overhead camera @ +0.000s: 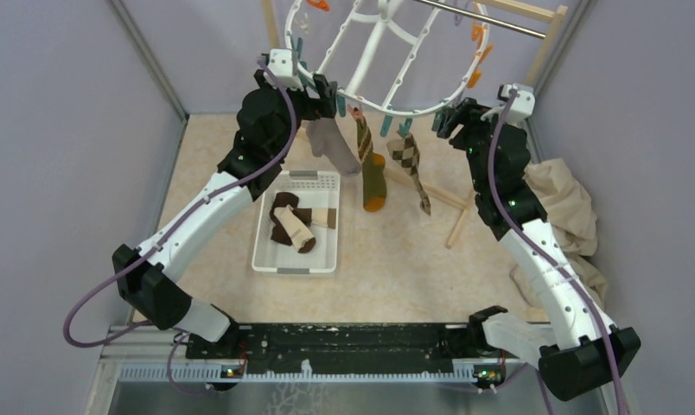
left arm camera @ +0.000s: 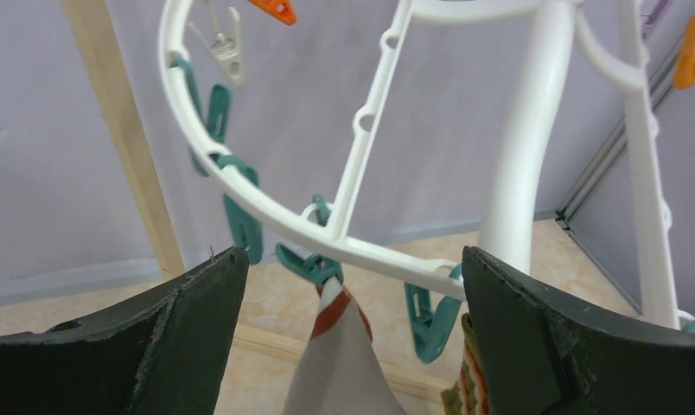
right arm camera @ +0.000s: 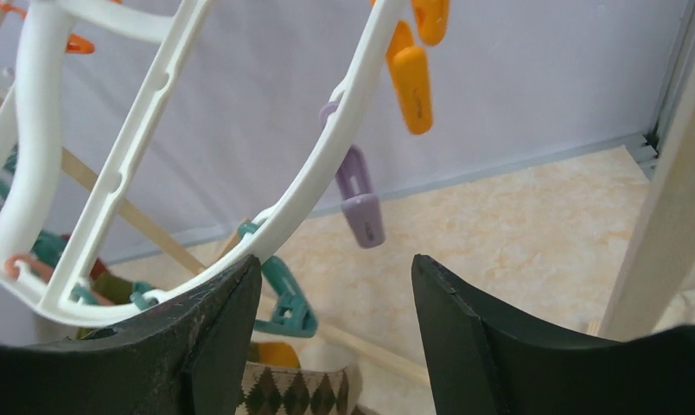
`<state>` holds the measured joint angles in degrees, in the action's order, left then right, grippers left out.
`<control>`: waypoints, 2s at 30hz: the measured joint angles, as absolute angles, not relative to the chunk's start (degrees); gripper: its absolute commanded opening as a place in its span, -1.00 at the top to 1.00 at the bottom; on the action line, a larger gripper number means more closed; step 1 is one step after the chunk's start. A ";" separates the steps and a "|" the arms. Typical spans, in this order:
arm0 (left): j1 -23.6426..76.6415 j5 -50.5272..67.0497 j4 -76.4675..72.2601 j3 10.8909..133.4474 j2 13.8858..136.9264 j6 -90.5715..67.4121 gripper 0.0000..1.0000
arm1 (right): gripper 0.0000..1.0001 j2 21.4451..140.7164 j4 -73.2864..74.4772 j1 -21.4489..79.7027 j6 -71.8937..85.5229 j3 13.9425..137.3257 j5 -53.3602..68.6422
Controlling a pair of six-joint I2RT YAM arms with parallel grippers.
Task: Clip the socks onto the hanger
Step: Rotate the hanger at the hanger.
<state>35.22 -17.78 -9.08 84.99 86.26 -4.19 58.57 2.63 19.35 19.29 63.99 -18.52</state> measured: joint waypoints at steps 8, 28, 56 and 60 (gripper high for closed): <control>35.11 -18.65 -8.47 84.90 86.15 -3.79 -0.97 | -0.16 64.62 -0.34 18.28 19.38 67.68 -18.46; 35.31 -5.80 -6.11 80.05 76.75 -13.21 -0.97 | 0.01 65.14 -5.58 18.24 22.04 66.11 -4.84; 50.33 -8.47 -7.16 81.19 82.65 -15.49 -0.97 | -0.05 56.82 -0.95 27.64 28.10 59.96 5.37; 49.78 -12.93 -7.29 86.17 87.92 -13.41 -0.97 | -0.05 53.47 2.15 28.71 26.94 59.99 5.06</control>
<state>49.78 -12.93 -7.29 86.17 87.92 -13.41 53.47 2.15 28.71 26.94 59.99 5.06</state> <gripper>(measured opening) 0.987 0.524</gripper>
